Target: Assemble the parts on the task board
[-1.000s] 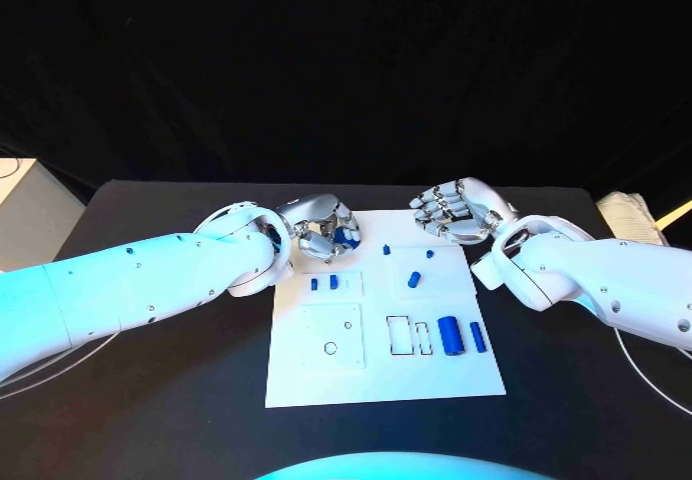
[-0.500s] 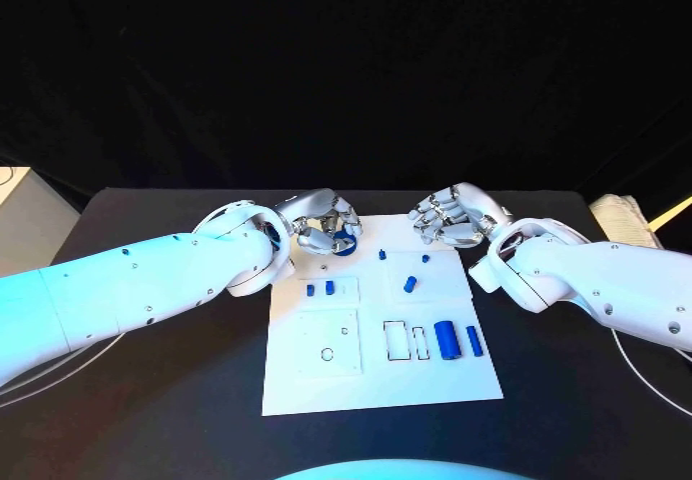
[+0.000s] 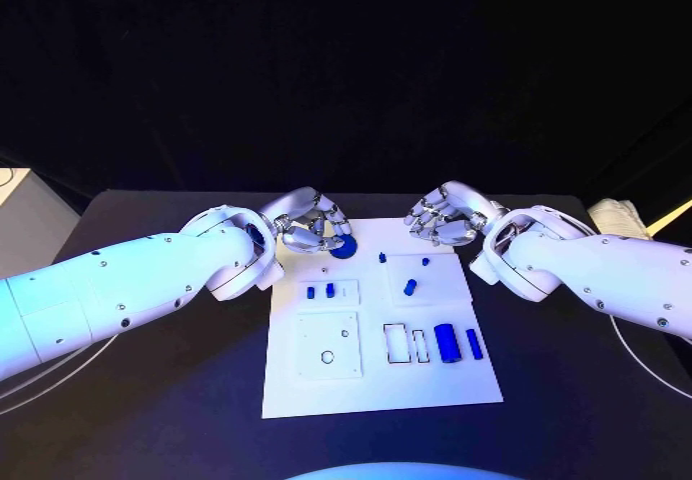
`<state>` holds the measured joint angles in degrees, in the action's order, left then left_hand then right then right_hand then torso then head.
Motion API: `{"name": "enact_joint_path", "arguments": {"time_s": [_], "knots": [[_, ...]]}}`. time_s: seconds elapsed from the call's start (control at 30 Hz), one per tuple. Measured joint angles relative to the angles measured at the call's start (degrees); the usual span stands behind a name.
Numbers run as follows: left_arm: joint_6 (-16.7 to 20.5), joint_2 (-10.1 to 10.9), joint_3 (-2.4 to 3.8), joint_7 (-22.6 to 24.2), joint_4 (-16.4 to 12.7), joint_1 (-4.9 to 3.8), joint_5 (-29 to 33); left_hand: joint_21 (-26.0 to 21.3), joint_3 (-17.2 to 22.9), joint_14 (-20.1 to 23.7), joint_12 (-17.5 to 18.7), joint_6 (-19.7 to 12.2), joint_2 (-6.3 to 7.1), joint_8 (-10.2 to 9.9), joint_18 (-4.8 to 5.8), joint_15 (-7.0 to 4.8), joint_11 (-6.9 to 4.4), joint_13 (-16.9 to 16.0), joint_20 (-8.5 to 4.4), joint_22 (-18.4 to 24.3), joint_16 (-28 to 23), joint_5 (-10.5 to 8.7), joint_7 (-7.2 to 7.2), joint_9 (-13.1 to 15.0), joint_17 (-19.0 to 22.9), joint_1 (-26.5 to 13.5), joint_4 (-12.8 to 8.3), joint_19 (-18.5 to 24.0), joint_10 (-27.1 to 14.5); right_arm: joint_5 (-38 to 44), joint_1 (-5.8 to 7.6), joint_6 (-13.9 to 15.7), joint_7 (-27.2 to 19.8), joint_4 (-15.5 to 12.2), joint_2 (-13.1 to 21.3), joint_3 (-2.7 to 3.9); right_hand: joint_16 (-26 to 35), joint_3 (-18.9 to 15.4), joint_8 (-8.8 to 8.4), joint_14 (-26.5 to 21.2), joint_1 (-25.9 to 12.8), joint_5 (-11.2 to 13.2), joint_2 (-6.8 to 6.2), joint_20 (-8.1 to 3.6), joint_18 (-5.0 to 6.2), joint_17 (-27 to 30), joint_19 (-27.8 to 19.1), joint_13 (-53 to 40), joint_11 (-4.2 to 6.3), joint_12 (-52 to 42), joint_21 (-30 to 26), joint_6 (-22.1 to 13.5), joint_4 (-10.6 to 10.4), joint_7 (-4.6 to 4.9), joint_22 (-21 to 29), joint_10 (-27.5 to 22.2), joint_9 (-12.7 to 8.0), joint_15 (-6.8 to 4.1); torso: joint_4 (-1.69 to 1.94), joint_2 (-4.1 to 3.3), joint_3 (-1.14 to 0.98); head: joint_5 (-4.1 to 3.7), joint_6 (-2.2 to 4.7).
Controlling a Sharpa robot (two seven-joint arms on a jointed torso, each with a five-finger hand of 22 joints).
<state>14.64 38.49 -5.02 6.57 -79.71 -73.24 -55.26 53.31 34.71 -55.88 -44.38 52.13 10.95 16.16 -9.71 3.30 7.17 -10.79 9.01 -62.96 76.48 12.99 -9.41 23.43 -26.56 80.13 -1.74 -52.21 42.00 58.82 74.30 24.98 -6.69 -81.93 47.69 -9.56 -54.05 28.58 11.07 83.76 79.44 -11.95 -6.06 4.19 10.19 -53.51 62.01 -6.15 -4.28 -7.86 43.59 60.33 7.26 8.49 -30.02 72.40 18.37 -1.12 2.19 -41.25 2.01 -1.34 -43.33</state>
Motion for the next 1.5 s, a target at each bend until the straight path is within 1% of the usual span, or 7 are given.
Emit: {"name": "enact_joint_path", "arguments": {"time_s": [0.13, 0.37, 0.7, 0.97, 1.27, 1.4, 1.5], "knots": [[-0.3, 0.2, 0.02, -0.1, -0.1, 0.00, 1.1, 0.0, 0.0, 0.0, 0.0, 0.0, 0.00, 0.0, 0.00, 0.00, 0.00, 0.0, 0.00, 0.0, 0.0, 0.00, 0.00, 0.0, 0.0, 0.0, 0.0, 0.0, 0.0, 4.5, 0.20, -1.2, 2.0, 0.0, -1.0, 0.06, -8.9, 0.9, -0.33, 0.0, -0.1, 0.3, -0.14, 0.00, 0.00, -7.5, 0.0, -0.8, -0.10, 0.9, 2.2, 0.0, 0.4, -0.01, -1.9, 0.3, 0.4, 0.00, 0.03, 0.00, 0.04, 0.09, 0.07], [-0.6, 0.1, 0.03, -0.3, 0.0, 0.00, 2.0, 0.0, 0.0, 0.0, 0.0, 0.0, 0.00, 0.0, 0.00, 0.00, 0.20, 0.1, 0.00, 0.0, 0.0, 0.00, 0.00, 0.1, 0.0, 0.0, 0.0, 0.0, 0.2, 11.6, 0.36, -2.8, 5.9, 0.0, -2.1, 0.17, -14.2, 1.6, -0.56, 0.0, -0.7, 1.1, -0.29, 0.02, 0.00, -12.0, 0.4, -1.2, -0.01, 1.6, 3.3, 0.0, 0.5, -0.01, -3.1, 0.4, 0.6, 0.01, 0.11, -0.03, 0.01, 0.07, 0.22], [-0.8, -0.8, 0.03, -0.4, 0.6, -0.01, 2.2, 0.0, 0.0, 0.0, 0.0, 0.0, 0.00, 0.0, 0.00, 0.00, 0.21, 0.1, 0.00, 0.0, 0.0, 0.00, 0.00, 0.1, 0.1, 0.0, 0.0, 0.0, 0.2, 17.6, 0.42, -3.9, 10.1, 0.1, -3.2, 0.19, -17.0, 2.0, -1.11, 0.0, -1.2, 1.3, -0.73, 0.24, -0.01, -14.4, 0.6, -1.5, 0.29, 2.2, 3.8, 0.0, 0.4, -0.01, -3.7, 0.7, 0.8, 0.01, -0.04, -0.02, -0.08, 0.07, 0.35], [-0.8, -1.0, 0.05, -0.4, 0.9, -0.03, 2.1, 0.0, 0.0, 0.0, 0.0, 0.0, 0.00, 0.0, 0.00, 0.00, 0.21, 0.1, 0.00, 0.0, 0.0, 0.00, 0.00, 0.1, 0.1, 0.0, 0.0, 0.0, 0.2, 21.9, 0.49, -6.0, 12.2, 1.4, -6.3, 0.20, -18.6, 3.1, -1.66, 0.2, -1.3, 3.8, -0.89, 0.43, 0.00, -15.4, 0.8, -1.5, -0.03, 3.5, 4.2, -0.2, 0.2, 0.19, -4.3, 0.1, 1.0, 0.20, 0.04, -0.01, -0.12, -0.12, 0.54], [-0.8, -0.5, 0.05, -0.3, 0.5, -0.01, 2.1, 0.0, -0.2, 0.0, 0.0, 0.0, 0.00, 0.0, 0.00, 0.00, 0.00, 0.2, 0.00, 0.0, 0.0, 0.00, 0.00, 0.0, 0.1, 0.0, 0.2, 0.0, 0.4, 25.0, 0.57, -8.5, 14.2, 3.7, -9.1, 0.20, -19.6, 3.5, -1.90, 0.2, -2.8, 4.5, -1.26, 0.74, 0.00, -16.1, 1.1, -1.4, -0.23, 3.7, 4.2, -0.2, -0.6, 0.20, -4.5, -0.5, 1.2, 0.20, 0.11, -0.07, 0.04, -0.39, 0.47], [-0.8, -0.2, 0.05, -0.3, 0.3, -0.01, 2.1, 0.0, -0.2, 0.0, 0.0, 0.0, 0.00, 0.0, 0.00, 0.00, 0.00, 0.2, 0.00, 0.0, 0.0, 0.00, 0.00, 0.0, 0.1, 0.0, 0.2, 0.0, 0.4, 25.7, 0.58, -9.6, 14.9, 4.9, -10.3, 0.18, -20.0, 3.6, -1.93, 0.2, -2.9, 5.9, -1.42, 0.75, 0.00, -16.4, 1.1, -1.3, -0.24, 4.0, 4.1, -0.3, -1.1, 0.19, -4.5, -1.1, 1.4, 0.21, 0.14, -0.09, 0.08, -0.51, 0.38], [-0.8, 0.1, 0.05, -0.3, 0.1, -0.01, 2.1, 0.0, -0.2, 0.0, 0.0, 0.0, 0.00, 0.0, 0.00, 0.00, 0.00, 0.2, 0.00, 0.0, 0.0, 0.00, 0.00, 0.1, 0.1, 0.0, 0.2, 0.0, 0.4, 26.1, 0.58, -10.7, 15.4, 5.7, -11.0, 0.15, -20.6, 3.9, -2.26, 0.2, -3.7, 6.7, -2.17, 0.94, 0.00, -16.7, 1.3, -1.1, -0.45, 4.0, 3.5, -0.8, -1.6, 0.32, -4.2, -2.1, 1.5, 0.63, 0.17, -0.09, 0.08, -0.48, 0.29]]}}
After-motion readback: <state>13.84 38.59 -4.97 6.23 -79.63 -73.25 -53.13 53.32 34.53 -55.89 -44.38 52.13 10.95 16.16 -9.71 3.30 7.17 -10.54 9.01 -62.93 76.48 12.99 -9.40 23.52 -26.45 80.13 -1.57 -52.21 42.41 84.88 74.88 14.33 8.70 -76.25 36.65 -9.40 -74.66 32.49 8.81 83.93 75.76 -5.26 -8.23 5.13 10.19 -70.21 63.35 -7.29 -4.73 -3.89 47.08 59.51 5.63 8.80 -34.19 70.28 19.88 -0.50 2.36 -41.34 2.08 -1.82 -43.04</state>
